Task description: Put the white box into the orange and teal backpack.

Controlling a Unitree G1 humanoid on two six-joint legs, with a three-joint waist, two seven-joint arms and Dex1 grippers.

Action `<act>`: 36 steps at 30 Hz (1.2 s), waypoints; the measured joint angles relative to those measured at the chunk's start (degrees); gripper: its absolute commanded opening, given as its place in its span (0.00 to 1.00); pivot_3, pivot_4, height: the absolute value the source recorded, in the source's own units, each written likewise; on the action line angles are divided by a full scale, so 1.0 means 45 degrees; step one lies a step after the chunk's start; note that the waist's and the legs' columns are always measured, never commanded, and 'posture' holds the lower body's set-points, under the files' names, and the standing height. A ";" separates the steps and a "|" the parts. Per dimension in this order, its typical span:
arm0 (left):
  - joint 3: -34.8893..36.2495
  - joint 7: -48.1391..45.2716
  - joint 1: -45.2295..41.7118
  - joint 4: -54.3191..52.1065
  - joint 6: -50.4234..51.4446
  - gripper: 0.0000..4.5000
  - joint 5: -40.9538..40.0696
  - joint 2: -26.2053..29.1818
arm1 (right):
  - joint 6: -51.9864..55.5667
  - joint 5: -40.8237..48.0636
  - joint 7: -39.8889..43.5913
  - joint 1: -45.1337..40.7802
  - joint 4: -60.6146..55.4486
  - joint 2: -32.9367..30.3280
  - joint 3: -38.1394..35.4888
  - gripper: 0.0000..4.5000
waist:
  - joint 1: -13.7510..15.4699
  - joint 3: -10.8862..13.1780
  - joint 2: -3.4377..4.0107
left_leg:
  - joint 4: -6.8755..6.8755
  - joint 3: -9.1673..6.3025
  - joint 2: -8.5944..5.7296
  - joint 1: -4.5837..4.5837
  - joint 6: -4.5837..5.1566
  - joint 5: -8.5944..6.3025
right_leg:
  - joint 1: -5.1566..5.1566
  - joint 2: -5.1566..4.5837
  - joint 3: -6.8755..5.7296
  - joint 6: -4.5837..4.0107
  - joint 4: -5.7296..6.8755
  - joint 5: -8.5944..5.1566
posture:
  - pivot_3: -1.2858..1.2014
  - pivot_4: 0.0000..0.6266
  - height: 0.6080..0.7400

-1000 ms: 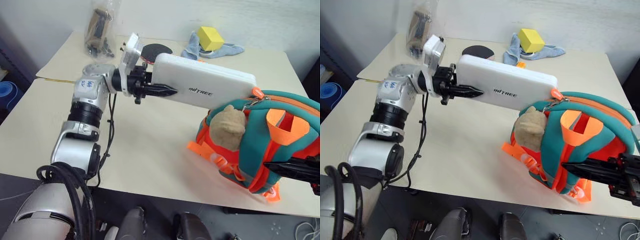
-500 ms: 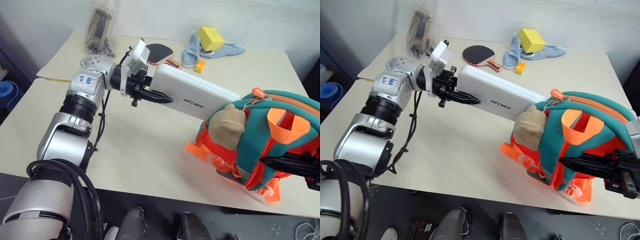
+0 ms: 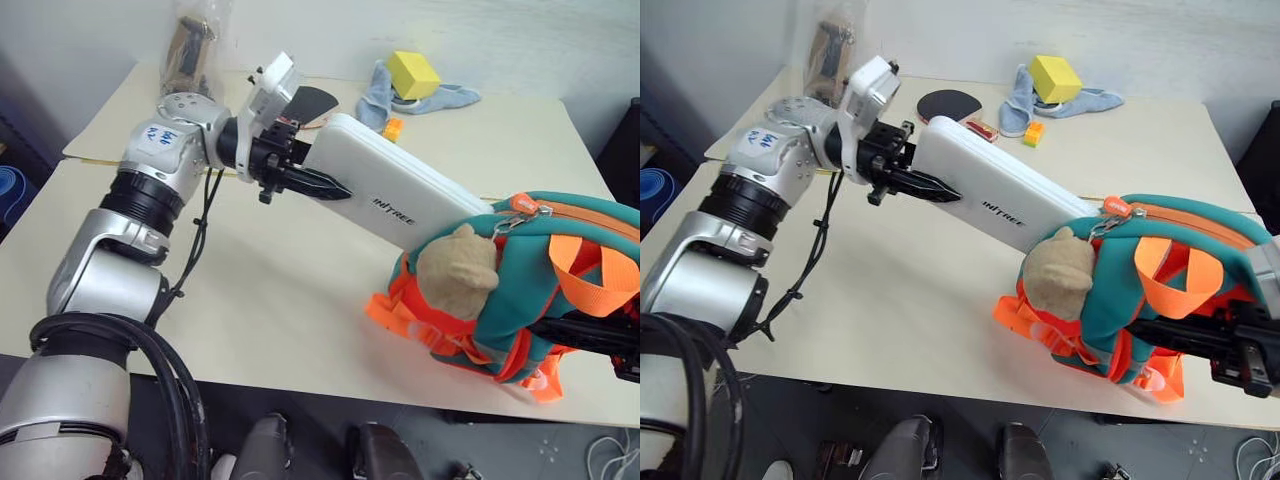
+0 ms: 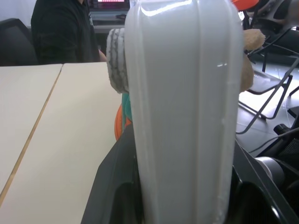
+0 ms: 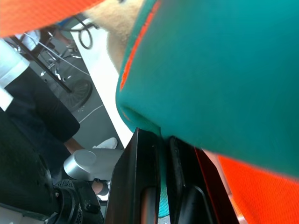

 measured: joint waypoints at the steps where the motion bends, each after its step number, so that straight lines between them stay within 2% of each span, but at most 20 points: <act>1: -0.0112 0.0000 -0.0001 -0.0070 0.0047 0.31 -0.0149 0.0112 | 0.0000 -0.0003 0.0000 0.0012 0.0000 0.0000 0.0000 0.00 | -0.0019 0.0000 0.0000 | 0.0002 -0.0001 0.0000 0.0001 0.0000 0.0000 | 0.0002 -0.0001 0.0001 0.0000 0.0000 0.0000 | 0.52 0.24 1.00; 10: -0.0057 0.0000 0.0001 -0.0423 0.1790 0.31 -0.1827 -0.0039 | 0.0017 -0.0094 -0.0066 -0.0256 0.0118 -0.0159 0.0094 0.00 | -0.0039 0.0000 0.0001 | 0.0006 -0.0002 -0.0002 -0.0002 0.0003 -0.0001 | 0.0001 -0.0002 0.0001 0.0000 0.0003 0.0000 | 0.52 0.24 1.00; 26: 0.0270 0.0000 0.0039 -0.0630 0.1793 0.31 -0.2006 0.0658 | 0.0241 -0.0083 -0.0380 -0.0052 -0.0030 -0.0001 0.0092 0.00 | -0.0048 0.0000 0.0001 | 0.0016 -0.0002 -0.0002 0.0000 0.0002 -0.0001 | 0.0002 -0.0001 0.0001 0.0000 0.0012 0.0000 | 0.52 0.24 1.00; 33: 0.1410 0.0000 0.0052 -0.0391 0.2970 0.31 -0.2454 0.1167 | 0.0233 -0.0116 -0.0412 0.0069 0.0007 0.0030 0.0092 0.00 | -0.0064 -0.0001 0.0002 | 0.0015 -0.0002 -0.0001 0.0001 0.0002 -0.0001 | -0.0003 0.0000 0.0003 0.0000 0.0025 0.0000 | 0.52 0.24 1.00; 36: 0.1723 0.0000 0.0402 -0.1060 0.3200 0.31 -0.2627 0.1217 | 0.0228 -0.0143 -0.0407 0.0033 0.0079 0.0029 0.0096 0.00 | -0.0053 -0.0002 0.0004 | 0.0021 -0.0002 -0.0002 0.0004 0.0003 -0.0001 | 0.0007 -0.0004 0.0005 0.0000 0.0022 0.0000 | 0.52 0.24 1.00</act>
